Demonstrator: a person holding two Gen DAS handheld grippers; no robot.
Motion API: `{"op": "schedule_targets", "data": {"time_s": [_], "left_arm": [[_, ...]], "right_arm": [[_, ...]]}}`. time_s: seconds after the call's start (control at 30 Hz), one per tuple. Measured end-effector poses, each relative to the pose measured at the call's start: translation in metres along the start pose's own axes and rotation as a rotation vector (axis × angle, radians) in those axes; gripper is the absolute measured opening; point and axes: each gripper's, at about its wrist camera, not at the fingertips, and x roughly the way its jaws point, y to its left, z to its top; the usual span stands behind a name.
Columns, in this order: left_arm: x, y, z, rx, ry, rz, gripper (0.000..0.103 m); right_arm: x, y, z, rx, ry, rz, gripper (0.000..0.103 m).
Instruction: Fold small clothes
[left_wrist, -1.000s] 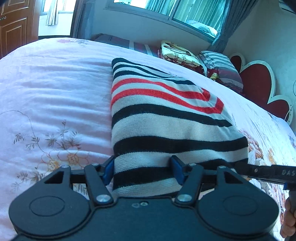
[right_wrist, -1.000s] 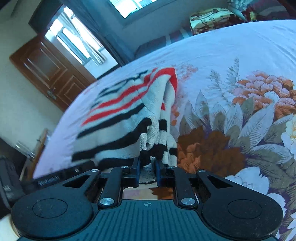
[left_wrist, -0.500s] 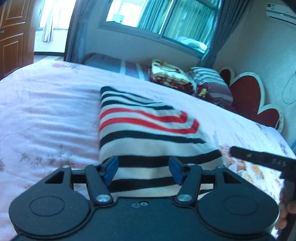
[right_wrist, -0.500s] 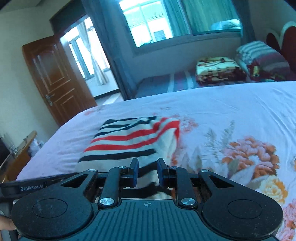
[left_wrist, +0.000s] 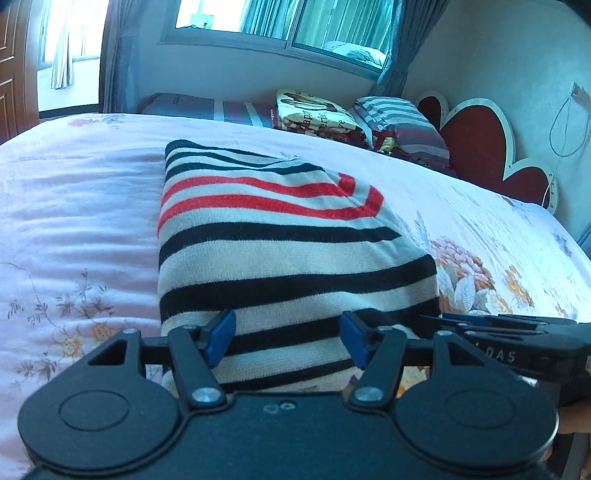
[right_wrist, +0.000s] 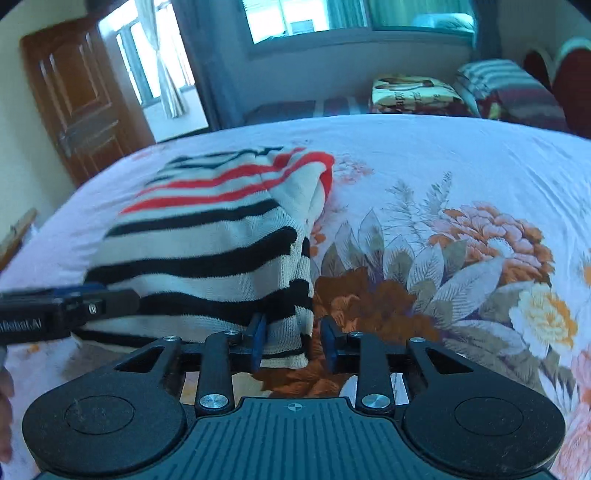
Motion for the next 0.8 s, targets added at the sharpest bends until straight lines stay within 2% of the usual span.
{"op": "schedule_targets", "data": {"time_s": [0.03, 0.1, 0.13, 0.2, 0.23, 0.27, 0.33, 0.4, 0.5, 0.6, 0.7, 0.8], "left_arm": [[-0.004, 0.0, 0.001, -0.009, -0.004, 0.0, 0.064], [-0.014, -0.003, 0.0, -0.029, -0.012, 0.005, 0.079], [-0.02, -0.004, 0.0, -0.033, -0.016, 0.006, 0.081], [-0.031, -0.009, -0.001, -0.028, -0.019, 0.012, 0.085], [-0.037, -0.012, -0.001, -0.027, -0.016, 0.021, 0.086], [-0.044, -0.016, -0.002, -0.027, -0.01, 0.028, 0.089], [-0.058, -0.022, -0.002, -0.027, -0.001, 0.05, 0.092], [-0.072, -0.029, -0.002, -0.027, 0.021, 0.103, 0.094], [-0.097, -0.042, -0.004, -0.031, 0.025, 0.184, 0.095], [-0.129, -0.057, -0.009, -0.03, -0.016, 0.223, 0.096], [-0.162, -0.081, -0.018, -0.002, -0.066, 0.295, 0.098], [-0.194, -0.108, -0.032, 0.015, -0.125, 0.31, 0.098]], "right_arm": [[-0.009, 0.001, 0.0, 0.02, -0.021, 0.0, 0.031], [-0.027, 0.001, 0.0, 0.069, -0.038, 0.008, 0.031], [-0.035, 0.003, 0.001, 0.084, -0.038, 0.026, 0.033], [-0.049, 0.006, -0.001, 0.087, -0.033, 0.05, 0.046], [-0.056, 0.009, -0.003, 0.082, -0.026, 0.053, 0.061], [-0.064, 0.013, -0.003, 0.073, -0.02, 0.061, 0.068], [-0.082, 0.02, -0.005, 0.051, -0.024, 0.077, 0.069], [-0.099, 0.023, -0.009, 0.05, -0.022, 0.086, 0.07], [-0.125, 0.023, -0.012, 0.049, -0.005, 0.121, 0.077], [-0.155, 0.026, -0.017, 0.015, -0.012, 0.157, 0.082], [-0.186, 0.029, -0.025, -0.03, -0.026, 0.189, 0.089], [-0.219, 0.03, -0.038, -0.063, -0.046, 0.209, 0.092]]}}
